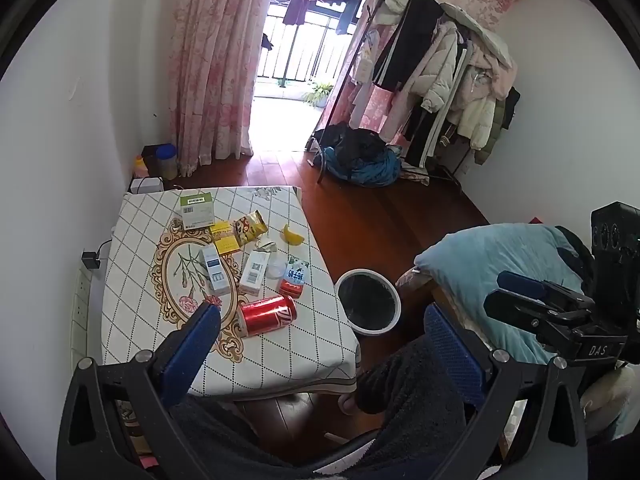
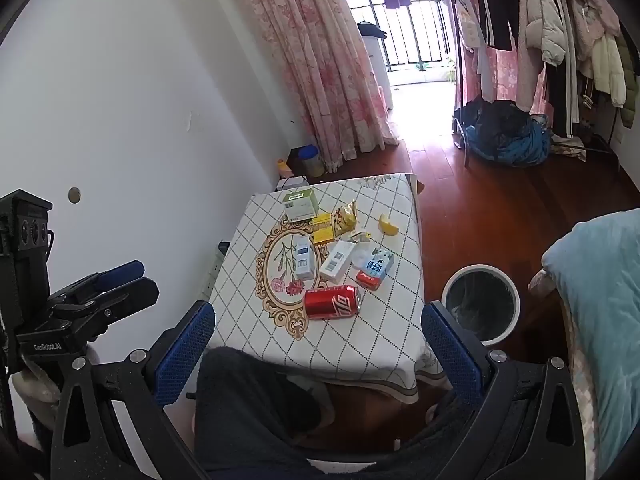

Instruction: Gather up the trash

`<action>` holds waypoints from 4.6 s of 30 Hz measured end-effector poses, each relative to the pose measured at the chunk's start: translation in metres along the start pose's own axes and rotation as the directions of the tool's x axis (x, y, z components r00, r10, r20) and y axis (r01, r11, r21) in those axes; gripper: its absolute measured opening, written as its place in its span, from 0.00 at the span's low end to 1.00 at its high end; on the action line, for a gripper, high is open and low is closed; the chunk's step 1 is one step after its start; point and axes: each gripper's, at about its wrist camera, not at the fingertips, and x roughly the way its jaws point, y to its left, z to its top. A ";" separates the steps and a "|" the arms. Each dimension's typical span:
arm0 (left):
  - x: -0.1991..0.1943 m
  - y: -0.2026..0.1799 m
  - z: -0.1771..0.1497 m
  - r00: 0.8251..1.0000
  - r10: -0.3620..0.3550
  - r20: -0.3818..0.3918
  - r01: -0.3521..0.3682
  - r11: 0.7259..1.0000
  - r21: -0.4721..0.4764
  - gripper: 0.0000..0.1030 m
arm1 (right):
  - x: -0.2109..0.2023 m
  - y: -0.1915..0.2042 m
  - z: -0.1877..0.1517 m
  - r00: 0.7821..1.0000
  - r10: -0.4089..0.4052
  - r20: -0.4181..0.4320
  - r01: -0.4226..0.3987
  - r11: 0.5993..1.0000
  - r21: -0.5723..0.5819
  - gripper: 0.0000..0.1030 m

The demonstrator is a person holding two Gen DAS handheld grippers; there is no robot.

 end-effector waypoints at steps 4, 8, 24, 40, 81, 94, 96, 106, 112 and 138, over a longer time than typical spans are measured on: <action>0.001 0.001 0.001 1.000 0.001 0.001 -0.001 1.000 -0.001 1.00 | 0.000 0.001 0.000 1.000 0.000 0.000 0.000 1.000 -0.002 1.00; -0.001 0.000 0.000 1.000 0.007 0.010 -0.008 1.000 0.004 1.00 | -0.001 0.000 0.000 1.000 -0.002 -0.002 0.002 1.000 -0.004 1.00; -0.003 -0.003 0.001 1.000 0.009 0.011 -0.009 1.000 0.004 1.00 | -0.001 0.002 -0.004 1.000 0.004 0.002 -0.004 1.000 -0.019 1.00; -0.011 -0.006 0.000 1.000 0.011 0.015 -0.011 1.000 0.001 1.00 | 0.000 0.003 -0.004 1.000 0.003 0.002 -0.003 1.000 -0.021 1.00; -0.010 -0.002 -0.001 1.000 0.008 0.018 -0.008 1.000 0.003 1.00 | 0.000 0.002 0.006 1.000 0.001 0.003 -0.001 1.000 -0.024 1.00; -0.009 -0.001 -0.001 1.000 0.008 0.018 -0.008 1.000 0.002 1.00 | 0.001 0.001 0.007 1.000 0.001 0.006 -0.001 1.000 -0.022 1.00; -0.009 -0.002 -0.001 1.000 0.009 0.019 -0.009 1.000 0.003 1.00 | 0.001 0.001 0.007 1.000 0.001 0.007 -0.001 1.000 -0.022 1.00; 0.028 0.026 0.008 0.971 0.240 -0.008 -0.240 0.970 -0.033 1.00 | 0.032 -0.013 0.013 1.000 -0.006 -0.022 0.007 0.999 0.051 1.00; 0.118 0.092 0.015 0.879 0.459 -0.128 -0.472 0.876 -0.098 1.00 | 0.142 -0.057 0.023 0.987 -0.084 -0.138 0.107 0.981 0.164 1.00; 0.405 0.213 0.016 0.764 0.342 -0.547 -0.477 0.870 -0.122 0.47 | 0.489 -0.131 0.018 0.823 -0.066 -0.564 0.285 0.908 0.309 0.68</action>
